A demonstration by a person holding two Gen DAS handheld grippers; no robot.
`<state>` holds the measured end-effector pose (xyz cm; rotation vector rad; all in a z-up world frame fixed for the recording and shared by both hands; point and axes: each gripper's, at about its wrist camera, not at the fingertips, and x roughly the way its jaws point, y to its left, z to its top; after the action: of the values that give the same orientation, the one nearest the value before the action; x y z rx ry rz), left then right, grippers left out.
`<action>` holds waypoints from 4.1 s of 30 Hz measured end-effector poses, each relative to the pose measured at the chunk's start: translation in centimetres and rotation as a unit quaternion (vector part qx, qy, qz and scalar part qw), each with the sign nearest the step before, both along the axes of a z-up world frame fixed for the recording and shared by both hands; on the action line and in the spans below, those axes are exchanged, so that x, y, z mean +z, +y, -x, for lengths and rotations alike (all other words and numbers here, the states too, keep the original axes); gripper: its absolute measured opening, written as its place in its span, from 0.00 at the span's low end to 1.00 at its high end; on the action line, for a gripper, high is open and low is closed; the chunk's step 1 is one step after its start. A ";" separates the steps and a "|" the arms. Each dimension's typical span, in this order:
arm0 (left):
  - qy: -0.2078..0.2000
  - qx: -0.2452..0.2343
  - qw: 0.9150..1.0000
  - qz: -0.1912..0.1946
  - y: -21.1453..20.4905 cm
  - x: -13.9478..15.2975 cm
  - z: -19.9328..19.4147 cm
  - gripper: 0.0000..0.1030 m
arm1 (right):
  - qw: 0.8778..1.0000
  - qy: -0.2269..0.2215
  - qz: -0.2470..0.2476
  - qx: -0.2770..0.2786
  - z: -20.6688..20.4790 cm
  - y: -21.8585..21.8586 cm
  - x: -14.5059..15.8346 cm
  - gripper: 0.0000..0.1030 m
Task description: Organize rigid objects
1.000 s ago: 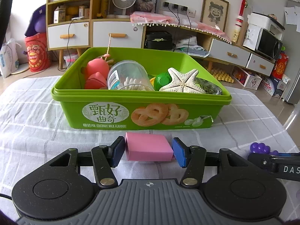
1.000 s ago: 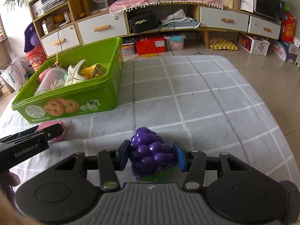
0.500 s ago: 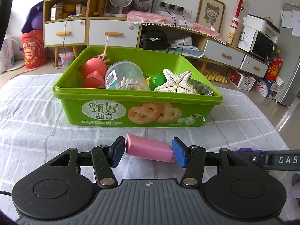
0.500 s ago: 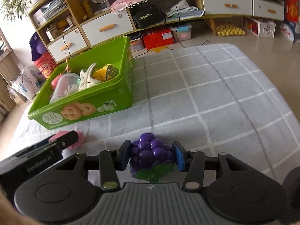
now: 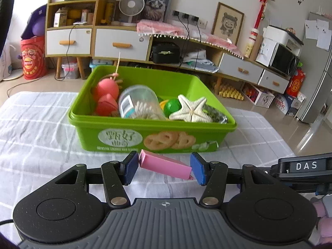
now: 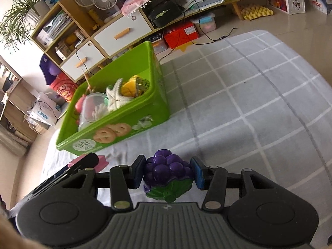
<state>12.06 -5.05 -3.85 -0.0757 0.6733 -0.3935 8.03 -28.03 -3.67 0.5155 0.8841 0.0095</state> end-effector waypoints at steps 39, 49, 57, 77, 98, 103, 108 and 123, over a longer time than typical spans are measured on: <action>-0.028 -0.024 0.999 0.013 0.2 1.6 -13.4 0.38 | 0.991 -0.117 -0.057 -0.005 -10.9 2.2 4.4 0.20; -0.021 -0.023 0.999 0.015 1.0 1.8 -12.1 0.45 | 0.992 -0.110 -0.052 -0.016 -10.0 1.7 4.5 0.20; -0.013 -0.012 1.000 0.003 1.9 2.6 -9.3 0.72 | 0.995 -0.087 -0.031 -0.023 -7.1 2.4 5.1 0.36; 0.061 -0.021 0.998 -0.026 5.0 2.0 -1.3 0.98 | 0.998 -0.040 0.039 0.012 1.0 4.9 5.2 0.58; 0.056 0.013 0.996 -0.073 7.5 2.2 4.3 0.98 | 0.981 -0.044 0.150 0.116 6.5 10.1 4.1 0.60; 0.073 0.024 0.994 -0.080 7.6 2.0 4.6 0.98 | 0.976 -0.047 0.171 0.129 7.1 10.9 4.1 0.60; 0.082 0.042 0.993 -0.069 8.1 2.2 4.9 0.98 | 0.974 -0.057 0.180 0.123 7.2 11.1 4.4 0.62; 0.108 0.059 0.990 -0.071 8.2 1.9 5.0 0.98 | 0.974 -0.046 0.203 0.095 6.5 10.6 3.9 0.63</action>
<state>7.02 3.15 -1.98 -0.0219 0.9044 -0.2247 1.52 -17.48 0.18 0.0473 0.8141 0.0272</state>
